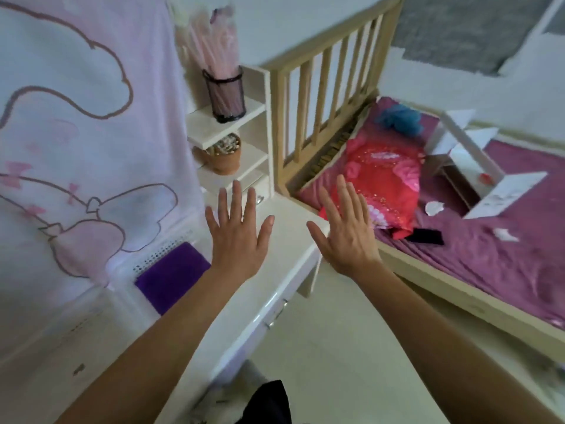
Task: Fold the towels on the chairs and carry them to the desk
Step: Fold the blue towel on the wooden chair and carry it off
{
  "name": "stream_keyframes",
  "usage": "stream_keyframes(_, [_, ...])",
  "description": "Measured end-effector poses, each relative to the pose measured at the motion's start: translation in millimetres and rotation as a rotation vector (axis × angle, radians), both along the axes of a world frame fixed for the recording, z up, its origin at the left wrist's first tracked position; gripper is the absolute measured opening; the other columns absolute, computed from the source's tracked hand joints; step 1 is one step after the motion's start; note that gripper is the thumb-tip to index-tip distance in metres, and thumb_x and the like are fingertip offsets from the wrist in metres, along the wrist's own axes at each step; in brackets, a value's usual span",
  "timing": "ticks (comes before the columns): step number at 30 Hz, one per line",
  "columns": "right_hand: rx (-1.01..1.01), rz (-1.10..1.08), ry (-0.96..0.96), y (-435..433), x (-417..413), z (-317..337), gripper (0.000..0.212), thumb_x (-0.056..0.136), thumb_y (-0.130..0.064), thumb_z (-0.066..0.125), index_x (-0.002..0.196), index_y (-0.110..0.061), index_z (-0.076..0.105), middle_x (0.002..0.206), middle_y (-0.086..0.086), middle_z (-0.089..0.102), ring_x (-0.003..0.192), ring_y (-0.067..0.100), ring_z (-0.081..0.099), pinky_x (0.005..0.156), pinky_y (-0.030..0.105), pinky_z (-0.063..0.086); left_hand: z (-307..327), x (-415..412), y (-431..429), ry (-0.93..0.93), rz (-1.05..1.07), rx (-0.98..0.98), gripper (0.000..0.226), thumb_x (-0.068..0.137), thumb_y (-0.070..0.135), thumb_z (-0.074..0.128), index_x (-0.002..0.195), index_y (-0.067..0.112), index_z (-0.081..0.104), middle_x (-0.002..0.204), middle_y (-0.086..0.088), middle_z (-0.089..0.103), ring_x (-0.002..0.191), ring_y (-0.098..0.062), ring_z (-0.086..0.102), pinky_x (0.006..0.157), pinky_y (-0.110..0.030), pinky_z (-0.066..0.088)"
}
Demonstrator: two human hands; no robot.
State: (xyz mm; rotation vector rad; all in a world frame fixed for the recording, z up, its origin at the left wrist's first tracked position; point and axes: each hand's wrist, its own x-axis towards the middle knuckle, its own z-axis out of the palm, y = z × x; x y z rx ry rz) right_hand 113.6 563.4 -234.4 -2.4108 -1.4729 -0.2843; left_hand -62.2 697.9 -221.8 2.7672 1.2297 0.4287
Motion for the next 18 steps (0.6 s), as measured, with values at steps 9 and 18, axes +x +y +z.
stream_keyframes(9, [0.214, -0.597, -0.136, -359.5, 77.3, 83.9, 0.077, 0.098, -0.065, 0.031, 0.159, -0.021, 0.015, 0.167, 0.015, -0.002, 0.154, 0.032, -0.001, 0.124, 0.052, 0.007, 66.1, 166.1, -272.6, -0.238, -0.634, -0.013, 0.071, 0.099, 0.060, 0.017, 0.158, 0.021, 0.006, 0.165, -0.005, -0.006, 0.152, -0.026, -0.005, 0.120, -0.059, 0.007])
stream_keyframes(18, [0.279, -1.154, -0.302, -656.7, 113.2, 95.0, 0.076, 0.097, -0.062, 0.040, 0.157, -0.018, 0.026, 0.166, 0.017, 0.005, 0.153, 0.034, 0.005, 0.124, 0.051, 0.007, 85.9, 328.0, -555.4, -0.293, -1.210, -0.046, 0.073, 0.098, 0.061, 0.015, 0.157, 0.024, -0.004, 0.163, 0.000, -0.019, 0.150, -0.020, -0.019, 0.120, -0.056, -0.003])
